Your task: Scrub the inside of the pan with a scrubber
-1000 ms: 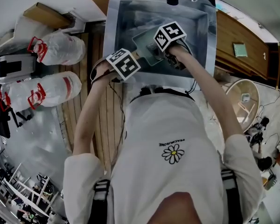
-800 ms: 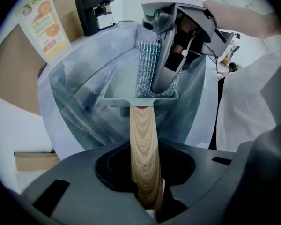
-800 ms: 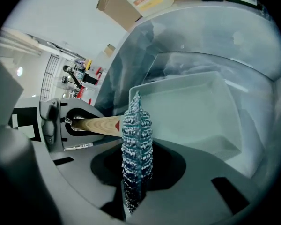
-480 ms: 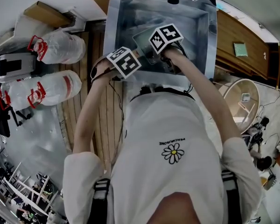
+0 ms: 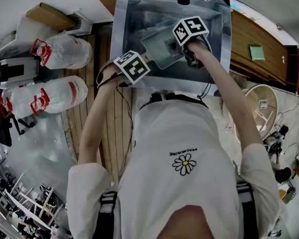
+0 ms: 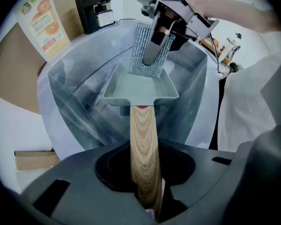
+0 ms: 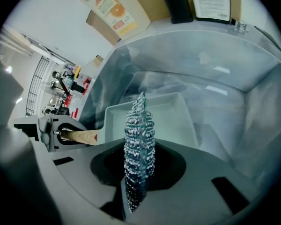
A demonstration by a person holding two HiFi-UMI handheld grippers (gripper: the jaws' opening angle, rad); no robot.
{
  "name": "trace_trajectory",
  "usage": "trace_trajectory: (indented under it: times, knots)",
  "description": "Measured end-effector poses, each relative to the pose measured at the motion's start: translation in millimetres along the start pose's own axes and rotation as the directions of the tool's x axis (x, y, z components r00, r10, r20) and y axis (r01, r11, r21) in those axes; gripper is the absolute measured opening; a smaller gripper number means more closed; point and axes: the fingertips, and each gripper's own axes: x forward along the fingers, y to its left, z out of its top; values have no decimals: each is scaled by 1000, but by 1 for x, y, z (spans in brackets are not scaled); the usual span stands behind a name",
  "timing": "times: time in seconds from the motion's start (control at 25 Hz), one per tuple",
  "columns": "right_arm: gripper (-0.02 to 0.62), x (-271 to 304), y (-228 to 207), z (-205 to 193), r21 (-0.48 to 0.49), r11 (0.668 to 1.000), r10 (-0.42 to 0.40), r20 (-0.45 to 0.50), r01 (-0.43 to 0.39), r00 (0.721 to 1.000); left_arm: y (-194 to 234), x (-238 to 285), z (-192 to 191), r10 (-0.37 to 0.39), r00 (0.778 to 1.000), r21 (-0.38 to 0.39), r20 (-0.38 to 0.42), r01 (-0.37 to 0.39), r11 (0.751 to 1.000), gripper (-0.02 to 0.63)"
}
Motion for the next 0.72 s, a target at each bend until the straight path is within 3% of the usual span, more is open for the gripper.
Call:
trace_trajectory:
  times: [0.32,0.72]
  knots:
    - [61,3,-70,11,-16,984,-180,-30,179,983,3,1,-4,13,1000,-4,-15,-13,1000,114]
    - [61,17,-79,16,-58,979,-199,-56,196,978,4,3,-4,16,999,3,-31,-16,1000,114]
